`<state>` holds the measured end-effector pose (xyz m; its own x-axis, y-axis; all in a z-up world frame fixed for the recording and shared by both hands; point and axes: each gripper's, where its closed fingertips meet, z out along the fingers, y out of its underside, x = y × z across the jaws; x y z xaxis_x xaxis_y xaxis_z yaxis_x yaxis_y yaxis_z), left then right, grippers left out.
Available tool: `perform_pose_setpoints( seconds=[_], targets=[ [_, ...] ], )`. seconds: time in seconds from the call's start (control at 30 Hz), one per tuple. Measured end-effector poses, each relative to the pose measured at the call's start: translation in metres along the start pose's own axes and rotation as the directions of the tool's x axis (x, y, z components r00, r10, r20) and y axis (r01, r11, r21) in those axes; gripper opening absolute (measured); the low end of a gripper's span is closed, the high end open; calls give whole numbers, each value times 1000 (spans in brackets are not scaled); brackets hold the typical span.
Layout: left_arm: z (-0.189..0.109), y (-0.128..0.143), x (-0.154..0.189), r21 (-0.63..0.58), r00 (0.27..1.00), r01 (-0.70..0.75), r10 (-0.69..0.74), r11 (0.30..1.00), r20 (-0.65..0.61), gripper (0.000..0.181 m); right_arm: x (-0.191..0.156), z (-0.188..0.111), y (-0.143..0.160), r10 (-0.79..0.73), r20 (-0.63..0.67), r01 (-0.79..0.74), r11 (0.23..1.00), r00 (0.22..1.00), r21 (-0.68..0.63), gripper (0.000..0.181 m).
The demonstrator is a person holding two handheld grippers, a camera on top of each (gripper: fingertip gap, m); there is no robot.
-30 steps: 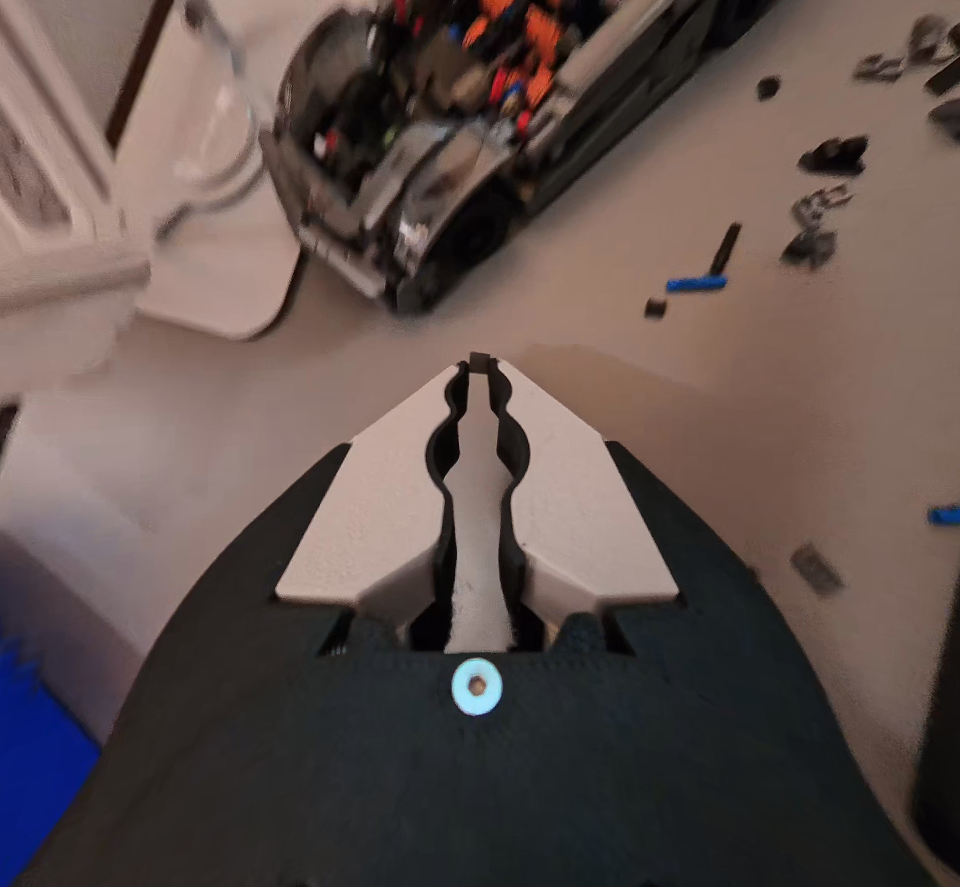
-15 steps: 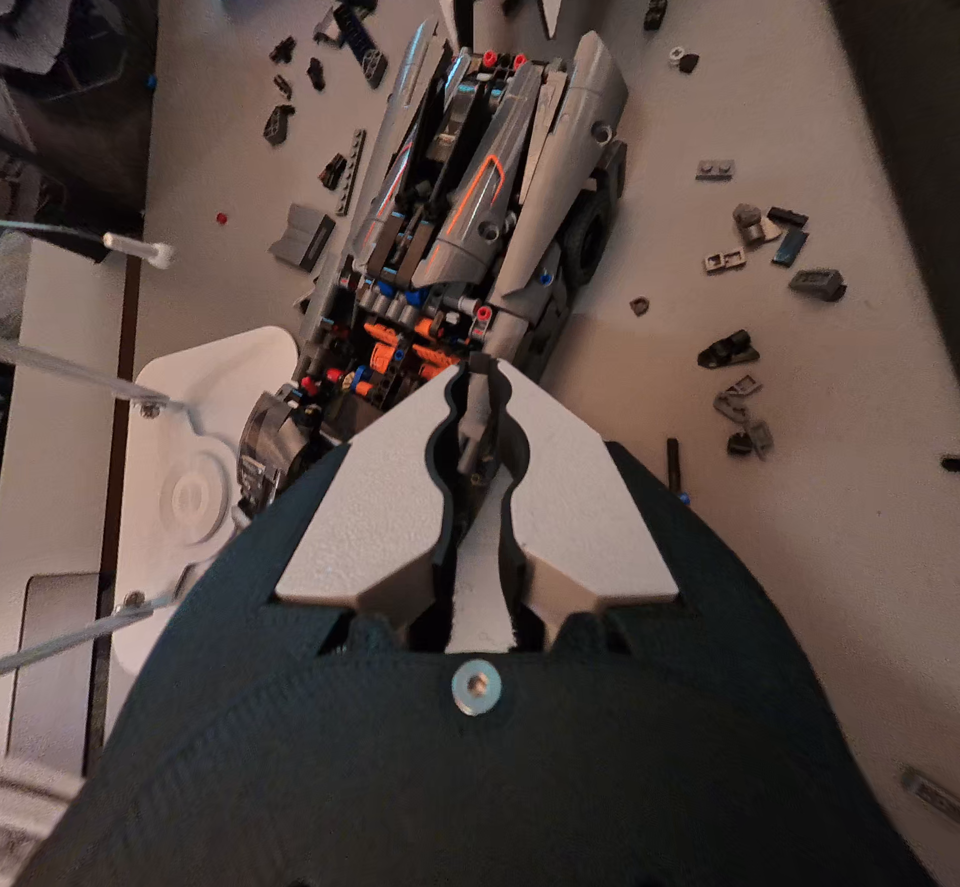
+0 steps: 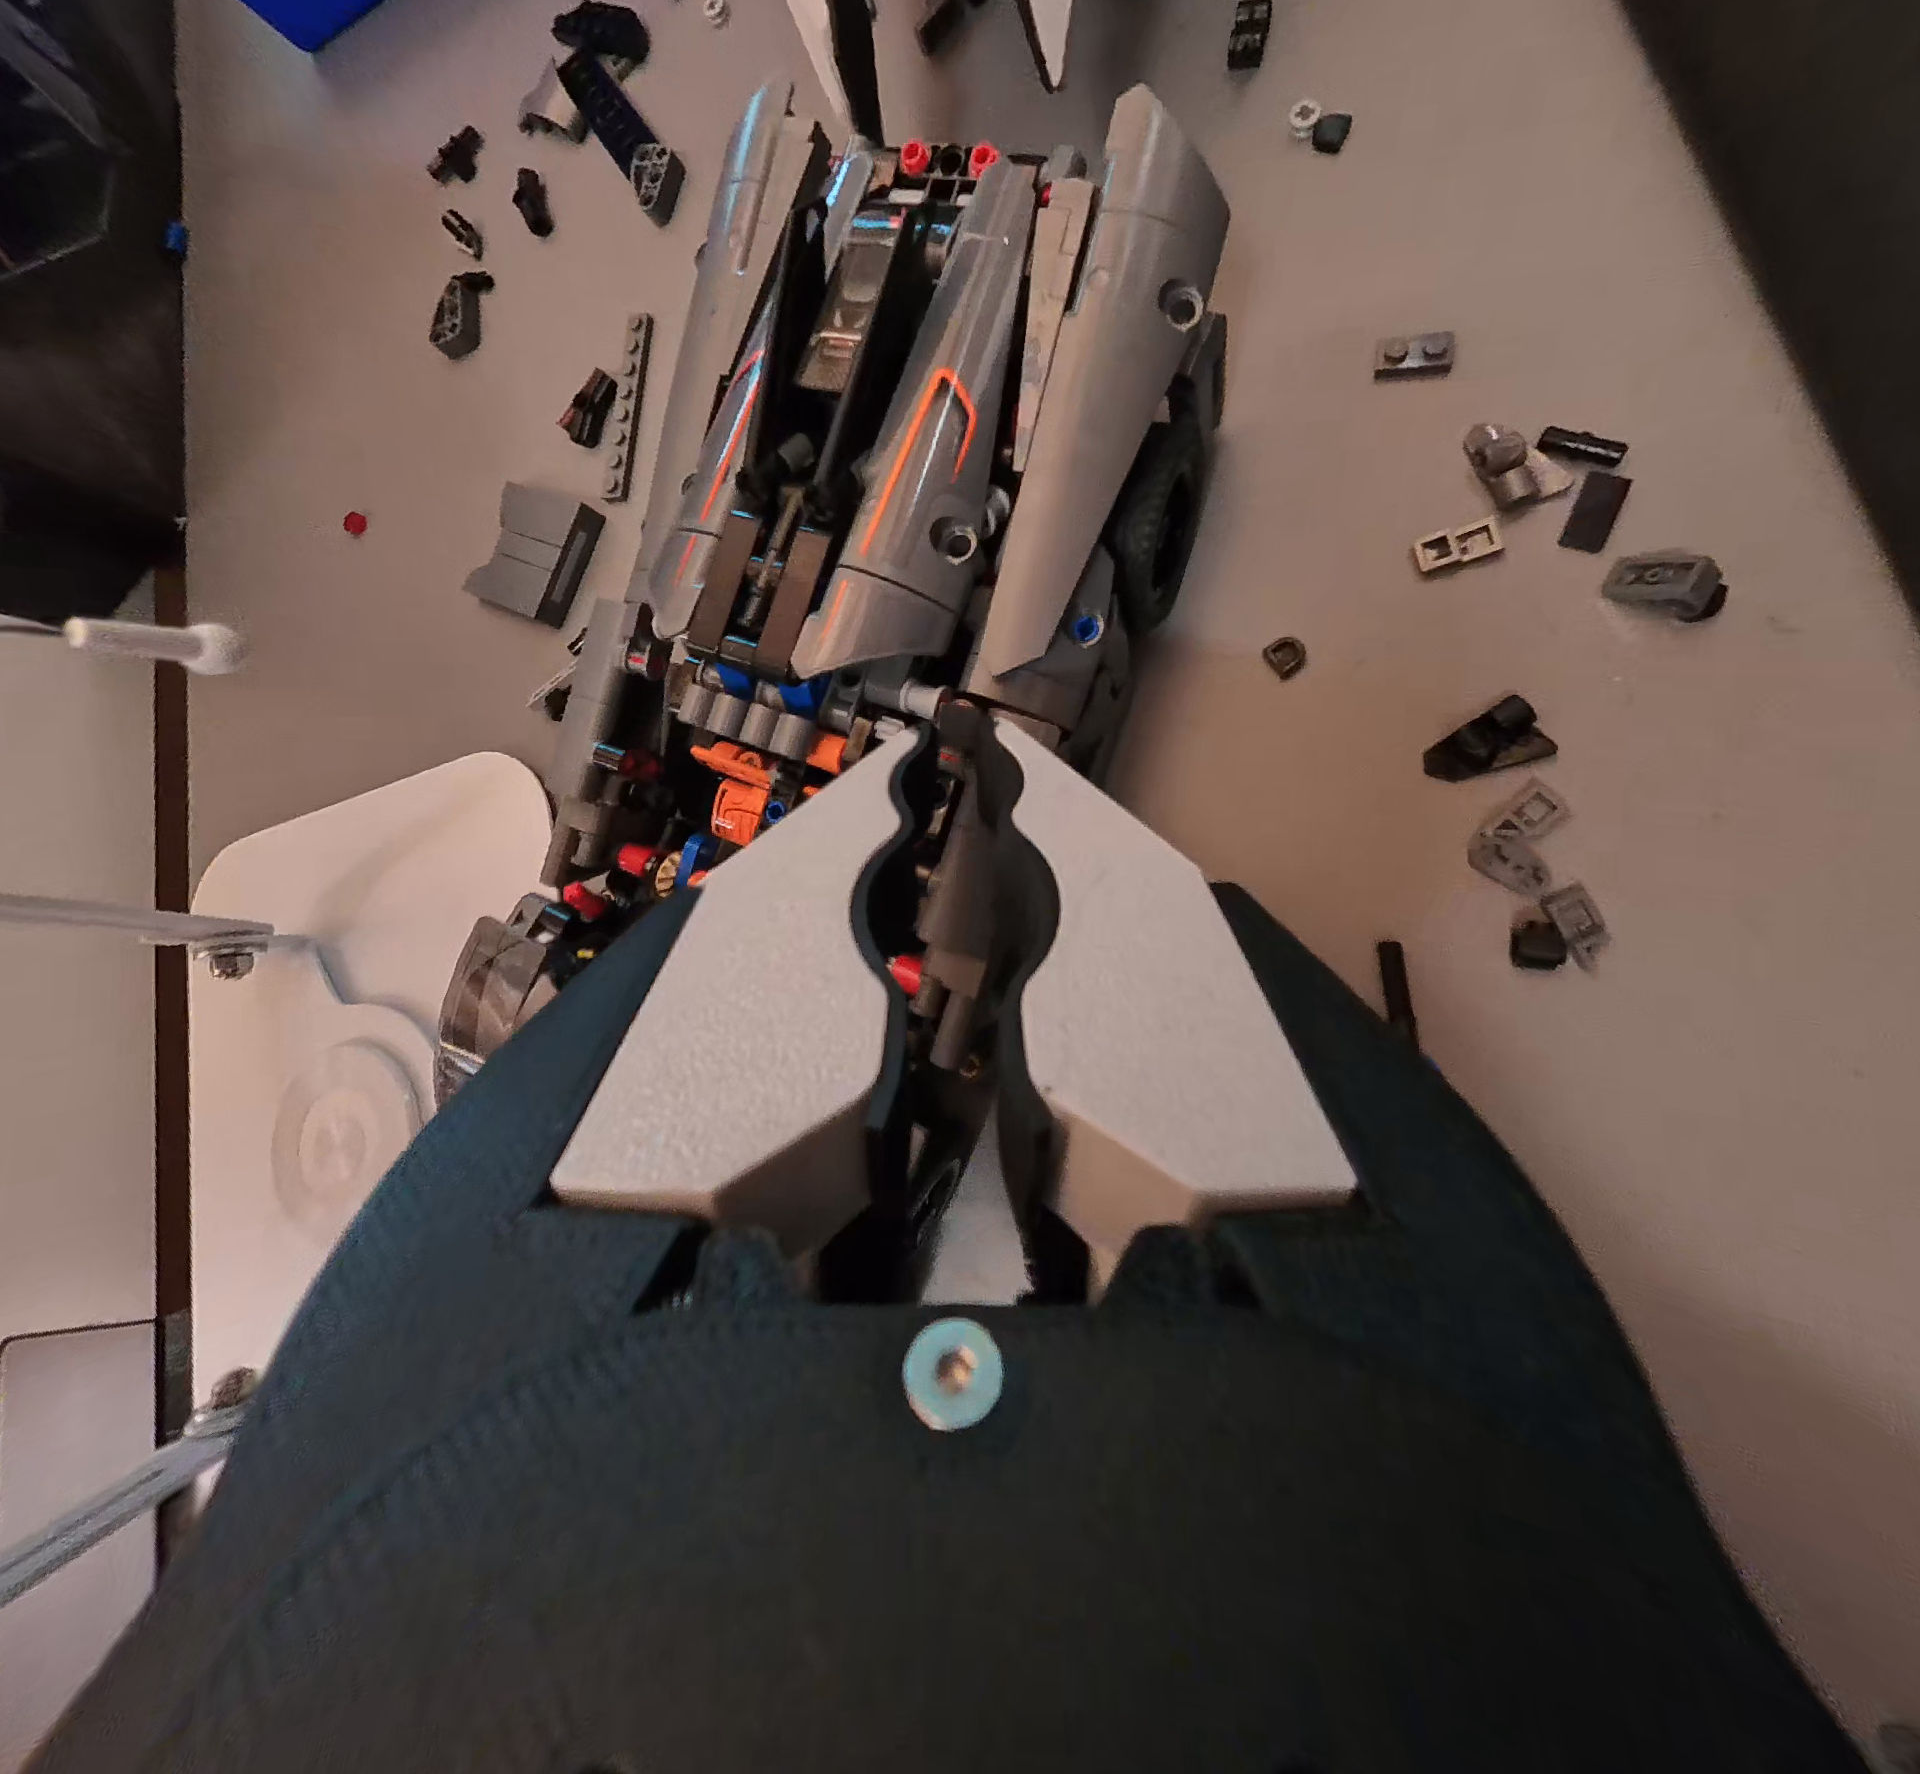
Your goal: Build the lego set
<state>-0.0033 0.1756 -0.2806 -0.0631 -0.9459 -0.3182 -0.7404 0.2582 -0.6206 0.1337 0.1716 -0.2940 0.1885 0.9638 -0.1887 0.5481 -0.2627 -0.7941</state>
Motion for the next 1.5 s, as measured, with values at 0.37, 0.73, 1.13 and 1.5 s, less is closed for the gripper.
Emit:
perform_pose_setpoints(
  seconds=[0.37,0.73,1.13,1.5],
  targets=[
    [4,1,1,-51,997,-38,35,998,-67,5,-3,-1,-1,-12,7,12,1000,1000,-1,42],
    [2,3,-4,-82,996,-19,11,996,-92,12,-5,-3,-2,-21,11,20,1000,1000,5,42],
    [-1,-5,-3,-44,997,-28,25,999,-77,0,-6,-3,-1,-26,16,26,1000,1000,1,42],
    [2,-1,-2,-81,997,-50,45,995,-63,0,-7,-4,-1,-29,18,29,1000,999,-1,41]
  ],
)
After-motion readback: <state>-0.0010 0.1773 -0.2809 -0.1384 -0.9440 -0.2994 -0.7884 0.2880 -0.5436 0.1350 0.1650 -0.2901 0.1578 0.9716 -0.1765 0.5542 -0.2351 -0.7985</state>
